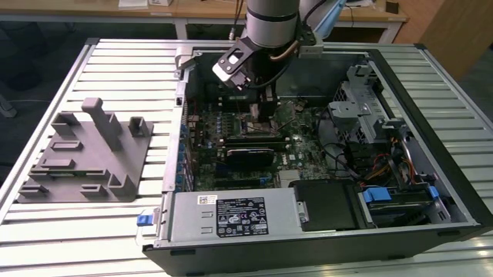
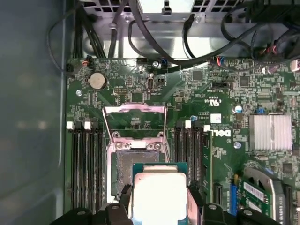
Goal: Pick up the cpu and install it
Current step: 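Place the cpu into insertion slot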
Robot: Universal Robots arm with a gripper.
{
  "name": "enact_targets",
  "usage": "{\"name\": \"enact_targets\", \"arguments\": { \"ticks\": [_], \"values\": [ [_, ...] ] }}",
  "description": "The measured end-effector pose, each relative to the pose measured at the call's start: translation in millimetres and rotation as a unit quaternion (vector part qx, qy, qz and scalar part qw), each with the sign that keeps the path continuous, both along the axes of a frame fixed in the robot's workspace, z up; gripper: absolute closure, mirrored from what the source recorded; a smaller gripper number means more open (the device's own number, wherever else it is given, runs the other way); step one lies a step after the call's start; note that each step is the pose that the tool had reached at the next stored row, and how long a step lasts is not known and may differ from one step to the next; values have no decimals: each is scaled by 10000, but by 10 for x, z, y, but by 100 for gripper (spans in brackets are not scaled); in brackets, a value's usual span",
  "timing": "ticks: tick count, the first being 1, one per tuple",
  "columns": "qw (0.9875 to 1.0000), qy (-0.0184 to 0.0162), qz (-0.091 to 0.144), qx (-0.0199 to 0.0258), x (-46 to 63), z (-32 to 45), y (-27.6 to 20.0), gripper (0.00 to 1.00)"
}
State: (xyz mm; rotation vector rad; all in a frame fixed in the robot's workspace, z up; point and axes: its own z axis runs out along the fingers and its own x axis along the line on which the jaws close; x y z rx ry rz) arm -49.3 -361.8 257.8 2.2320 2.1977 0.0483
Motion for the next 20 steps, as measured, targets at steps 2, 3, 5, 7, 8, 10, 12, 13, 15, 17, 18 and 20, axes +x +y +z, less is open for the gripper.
{"name": "enact_targets", "arguments": {
  "ticks": [2, 3, 5, 7, 8, 10, 12, 13, 15, 17, 18, 20],
  "values": [
    [10000, 0, -9, -9, 0, -34, 24, 46],
    [10000, 0, -9, -14, 0, -53, 37, 46],
    [10000, -1, -9, -32, 0, -89, 58, 46],
    [10000, 0, 12, -54, 0, -121, 68, 46],
    [10000, 0, 41, -60, 0, -134, 72, 46],
    [9999, -1, 125, -65, 0, -159, 81, 46],
    [9998, -2, 209, -67, 0, -179, 91, 46],
    [9997, -2, 240, -69, -1, -188, 97, 46],
    [9996, -2, 261, -74, -5, -209, 108, 46],
    [9996, -2, 267, -78, -7, -237, 117, 46],
    [9996, -2, 270, -81, -9, -254, 122, 46],
    [9996, -1, 275, -86, -12, -290, 136, 46]
  ]
}}
